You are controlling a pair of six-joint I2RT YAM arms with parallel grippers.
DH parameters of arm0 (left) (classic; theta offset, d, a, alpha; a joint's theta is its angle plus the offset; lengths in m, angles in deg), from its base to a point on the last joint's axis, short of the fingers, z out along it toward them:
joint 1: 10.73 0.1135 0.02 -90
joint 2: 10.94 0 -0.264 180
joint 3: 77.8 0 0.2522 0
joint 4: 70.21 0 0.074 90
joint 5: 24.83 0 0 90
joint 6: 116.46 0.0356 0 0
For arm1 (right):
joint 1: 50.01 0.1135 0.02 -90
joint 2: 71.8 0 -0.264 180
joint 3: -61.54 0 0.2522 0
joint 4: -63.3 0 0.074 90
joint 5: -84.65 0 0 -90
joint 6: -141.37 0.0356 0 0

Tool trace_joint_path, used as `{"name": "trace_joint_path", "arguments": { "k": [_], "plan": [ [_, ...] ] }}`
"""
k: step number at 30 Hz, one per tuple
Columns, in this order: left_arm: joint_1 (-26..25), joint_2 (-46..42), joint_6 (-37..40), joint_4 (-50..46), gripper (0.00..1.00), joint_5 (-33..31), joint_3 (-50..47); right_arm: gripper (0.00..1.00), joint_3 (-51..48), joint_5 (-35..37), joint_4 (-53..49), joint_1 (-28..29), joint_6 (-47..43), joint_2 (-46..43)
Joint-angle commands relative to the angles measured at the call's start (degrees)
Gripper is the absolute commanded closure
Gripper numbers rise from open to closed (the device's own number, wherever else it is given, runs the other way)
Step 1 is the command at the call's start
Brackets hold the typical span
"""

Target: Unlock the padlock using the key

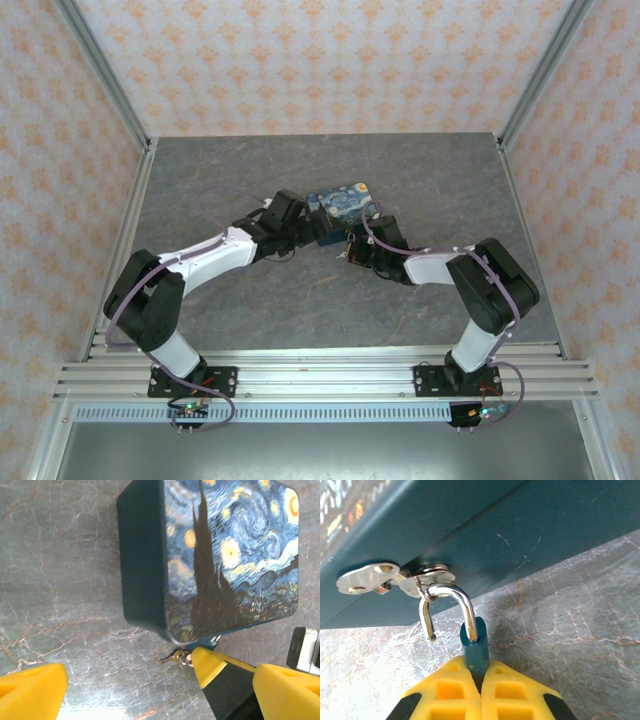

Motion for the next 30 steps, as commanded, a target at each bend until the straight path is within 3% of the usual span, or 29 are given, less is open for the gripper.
{"name": "trace_joint_path", "arguments": {
  "k": [1,16,30],
  "plan": [
    [0.49,1.61,3.18,-4.6,0.04,-4.69,3.78,1.0,-1.34,1.42,-0.42,-0.36,0.33,-2.44],
    [-1.58,11.03,7.79,-14.11,0.05,-15.86,14.4,1.0,-5.56,2.01,0.89,-1.76,2.3,-5.45],
    [-5.38,13.51,6.25,-12.62,0.05,-18.96,12.15,1.0,-7.78,1.66,4.64,-2.92,6.31,-5.89]
  ]
}}
